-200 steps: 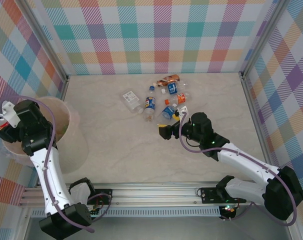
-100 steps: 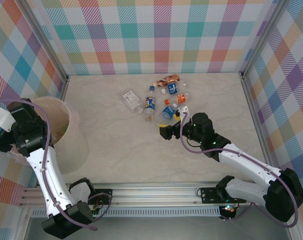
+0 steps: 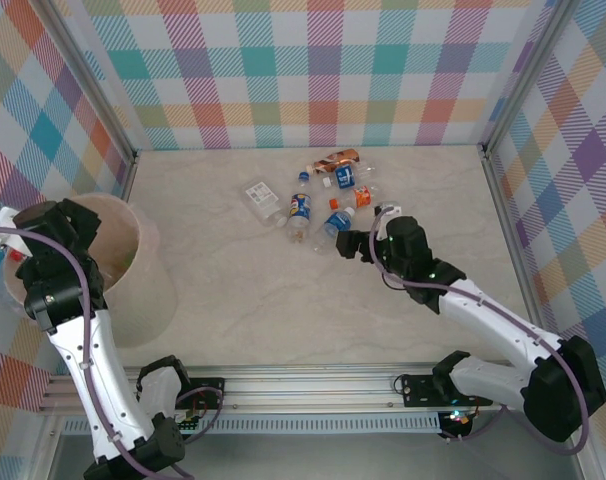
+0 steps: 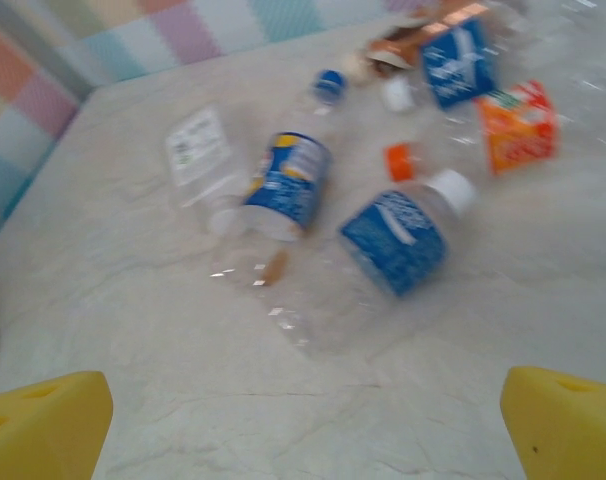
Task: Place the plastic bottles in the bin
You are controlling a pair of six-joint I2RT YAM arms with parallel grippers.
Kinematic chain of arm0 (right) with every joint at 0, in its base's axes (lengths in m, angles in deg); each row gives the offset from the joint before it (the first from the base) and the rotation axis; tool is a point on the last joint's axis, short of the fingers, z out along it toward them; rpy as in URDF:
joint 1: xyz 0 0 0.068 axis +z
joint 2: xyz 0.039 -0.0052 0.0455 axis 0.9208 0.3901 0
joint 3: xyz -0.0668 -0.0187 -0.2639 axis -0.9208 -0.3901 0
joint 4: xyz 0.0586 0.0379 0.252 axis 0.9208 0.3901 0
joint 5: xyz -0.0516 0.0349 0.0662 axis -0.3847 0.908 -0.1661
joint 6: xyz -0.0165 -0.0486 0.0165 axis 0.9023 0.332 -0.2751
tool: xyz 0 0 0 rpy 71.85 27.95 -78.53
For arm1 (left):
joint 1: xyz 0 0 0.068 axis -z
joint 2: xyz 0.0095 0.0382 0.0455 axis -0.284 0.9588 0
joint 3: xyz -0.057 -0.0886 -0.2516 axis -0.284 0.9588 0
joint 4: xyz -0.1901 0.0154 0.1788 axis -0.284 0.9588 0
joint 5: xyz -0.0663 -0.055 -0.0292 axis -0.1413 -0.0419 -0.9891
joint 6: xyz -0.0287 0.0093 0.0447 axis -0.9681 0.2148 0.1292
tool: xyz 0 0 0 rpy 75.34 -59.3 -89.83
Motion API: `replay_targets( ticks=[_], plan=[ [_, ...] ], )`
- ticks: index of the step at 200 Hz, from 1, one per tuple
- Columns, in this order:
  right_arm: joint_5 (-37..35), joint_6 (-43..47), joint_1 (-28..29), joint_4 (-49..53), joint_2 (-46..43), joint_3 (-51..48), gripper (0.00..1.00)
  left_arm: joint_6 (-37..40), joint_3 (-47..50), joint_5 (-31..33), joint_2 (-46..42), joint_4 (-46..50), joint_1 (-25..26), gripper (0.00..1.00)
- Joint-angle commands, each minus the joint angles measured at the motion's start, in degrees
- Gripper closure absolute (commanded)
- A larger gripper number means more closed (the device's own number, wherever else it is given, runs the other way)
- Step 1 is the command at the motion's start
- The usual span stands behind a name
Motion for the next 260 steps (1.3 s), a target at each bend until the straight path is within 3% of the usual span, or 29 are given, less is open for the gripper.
replay_targets(
  ticks=[1,17,26,107,143,180,260],
  plan=[
    [-3.03,-8.77,-2.00,9.07,3.49,3.98,0.00,-5.23,-0.81,-16.15,-0.29,-0.65,1.91,0.00],
    [-3.57,-11.24,-2.26,12.83,6.45,6.81,0.00,-8.60,0.15,-26.74,0.61,-3.57,3.65,0.00],
    [-2.76,-12.30,-2.27,14.40,8.07,8.44,0.00,-9.55,0.40,-29.49,0.71,-4.87,5.61,0.00],
    [2.31,-19.65,-1.78,13.58,16.75,12.20,0.00,-14.17,8.01,-34.44,-2.21,-14.57,23.81,0.00],
    [-4.67,-25.20,0.95,18.17,25.18,19.94,0.00,-10.37,8.09,-33.74,0.61,-15.77,30.80,0.00],
    [-9.34,-29.39,2.79,24.29,35.77,29.85,0.01,-9.63,8.08,-33.02,4.13,-15.64,31.98,0.00],
    [-8.23,-27.59,3.09,24.09,51.67,41.43,0.06,-8.63,6.26,-31.76,8.56,-15.76,31.99,0.00]
  ],
)
